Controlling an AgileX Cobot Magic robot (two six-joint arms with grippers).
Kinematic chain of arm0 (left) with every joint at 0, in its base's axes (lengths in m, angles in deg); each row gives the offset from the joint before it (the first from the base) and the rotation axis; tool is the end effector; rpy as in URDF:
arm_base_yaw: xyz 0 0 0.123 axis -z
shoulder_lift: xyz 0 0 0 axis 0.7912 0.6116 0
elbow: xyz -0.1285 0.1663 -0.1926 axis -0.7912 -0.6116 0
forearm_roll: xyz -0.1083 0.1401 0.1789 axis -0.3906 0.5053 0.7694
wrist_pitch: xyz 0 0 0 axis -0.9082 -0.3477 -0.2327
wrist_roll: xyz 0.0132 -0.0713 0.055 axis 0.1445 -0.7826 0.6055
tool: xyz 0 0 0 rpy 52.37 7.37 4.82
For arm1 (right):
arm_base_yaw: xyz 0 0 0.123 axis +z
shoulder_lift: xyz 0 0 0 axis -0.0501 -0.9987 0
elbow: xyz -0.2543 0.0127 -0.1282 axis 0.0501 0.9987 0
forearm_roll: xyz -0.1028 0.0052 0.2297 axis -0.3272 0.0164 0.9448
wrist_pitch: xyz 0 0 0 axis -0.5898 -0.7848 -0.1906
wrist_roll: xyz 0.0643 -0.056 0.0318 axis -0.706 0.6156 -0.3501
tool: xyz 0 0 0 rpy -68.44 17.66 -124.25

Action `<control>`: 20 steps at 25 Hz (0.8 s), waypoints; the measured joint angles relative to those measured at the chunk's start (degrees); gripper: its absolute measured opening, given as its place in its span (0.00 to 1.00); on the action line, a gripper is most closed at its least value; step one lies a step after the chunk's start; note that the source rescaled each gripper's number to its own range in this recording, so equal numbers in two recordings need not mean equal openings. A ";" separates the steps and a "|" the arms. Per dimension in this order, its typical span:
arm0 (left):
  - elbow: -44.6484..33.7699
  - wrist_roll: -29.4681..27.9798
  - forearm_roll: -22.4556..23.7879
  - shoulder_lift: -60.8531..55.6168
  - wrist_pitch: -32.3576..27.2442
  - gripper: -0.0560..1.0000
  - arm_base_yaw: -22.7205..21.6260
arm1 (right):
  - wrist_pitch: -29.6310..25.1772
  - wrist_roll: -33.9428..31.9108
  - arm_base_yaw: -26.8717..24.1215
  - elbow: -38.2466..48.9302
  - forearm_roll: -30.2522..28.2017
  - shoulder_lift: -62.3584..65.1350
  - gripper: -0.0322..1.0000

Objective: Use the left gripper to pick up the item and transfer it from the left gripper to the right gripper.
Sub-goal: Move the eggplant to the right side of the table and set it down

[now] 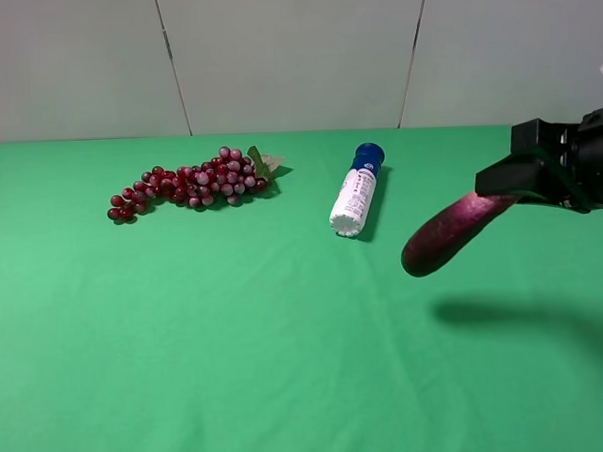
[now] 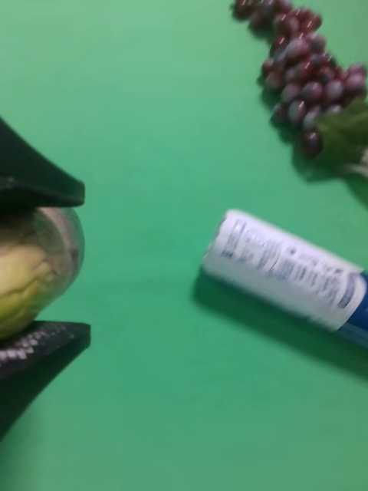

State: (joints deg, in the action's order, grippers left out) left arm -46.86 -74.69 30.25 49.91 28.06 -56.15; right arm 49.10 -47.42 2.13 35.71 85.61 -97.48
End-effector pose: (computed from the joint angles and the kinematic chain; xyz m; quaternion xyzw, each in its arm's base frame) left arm -0.0054 0.0120 0.2722 -0.1131 0.8481 0.0455 0.5157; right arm 0.1979 0.0383 0.2487 -0.0059 0.9148 0.2385 0.3261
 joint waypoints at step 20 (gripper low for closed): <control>0.00 0.00 -0.05 0.00 0.03 1.00 0.00 | -14.85 -14.01 0.00 -18.36 -24.15 -19.04 0.05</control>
State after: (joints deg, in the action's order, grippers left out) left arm -46.86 -74.69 30.20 49.91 28.09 -56.15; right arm 34.25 -61.44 2.13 17.35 61.46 -116.52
